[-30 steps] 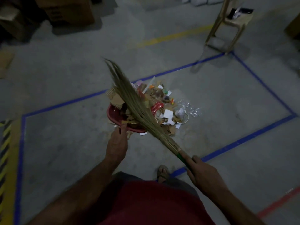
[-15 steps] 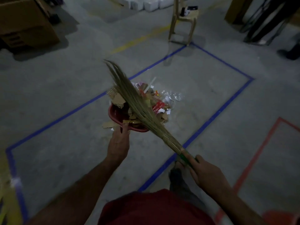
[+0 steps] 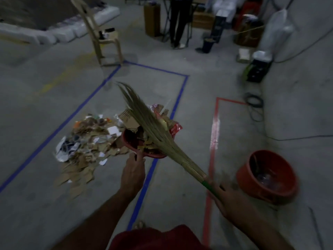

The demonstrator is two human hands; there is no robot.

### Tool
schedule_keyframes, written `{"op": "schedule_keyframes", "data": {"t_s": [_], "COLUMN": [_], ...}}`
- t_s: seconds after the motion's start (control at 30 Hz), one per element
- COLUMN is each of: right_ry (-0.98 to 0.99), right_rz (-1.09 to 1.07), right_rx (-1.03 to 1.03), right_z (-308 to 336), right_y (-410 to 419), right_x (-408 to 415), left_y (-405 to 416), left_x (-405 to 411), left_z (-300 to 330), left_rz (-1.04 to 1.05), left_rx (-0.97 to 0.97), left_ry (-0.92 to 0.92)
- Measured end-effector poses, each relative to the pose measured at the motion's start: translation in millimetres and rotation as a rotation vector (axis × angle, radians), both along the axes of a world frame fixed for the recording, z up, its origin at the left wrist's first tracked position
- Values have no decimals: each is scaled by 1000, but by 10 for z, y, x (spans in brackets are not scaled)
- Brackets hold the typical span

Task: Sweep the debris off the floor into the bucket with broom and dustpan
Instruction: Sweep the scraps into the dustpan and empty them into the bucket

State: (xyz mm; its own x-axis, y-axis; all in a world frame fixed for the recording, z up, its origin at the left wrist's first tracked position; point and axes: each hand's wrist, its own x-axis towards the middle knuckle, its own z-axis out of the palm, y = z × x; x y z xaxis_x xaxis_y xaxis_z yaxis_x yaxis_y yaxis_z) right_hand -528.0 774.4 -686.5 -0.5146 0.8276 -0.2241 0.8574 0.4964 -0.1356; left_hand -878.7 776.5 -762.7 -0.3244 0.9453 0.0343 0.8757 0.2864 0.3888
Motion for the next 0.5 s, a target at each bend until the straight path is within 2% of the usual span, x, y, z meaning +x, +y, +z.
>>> {"op": "schedule_keyframes", "data": {"t_s": [0.17, 0.5], "right_ry": [-61, -31], "right_rz": [-148, -496], "right_rx": [29, -43], "right_z": [86, -70], "right_y": [-333, -860], "right_x": [1135, 3331], "left_y": [219, 546], "left_x": [1289, 3920], "left_z": [10, -226], "left_rz": [-129, -350], "left_rx": [-26, -67], "left_ry": [4, -52]}}
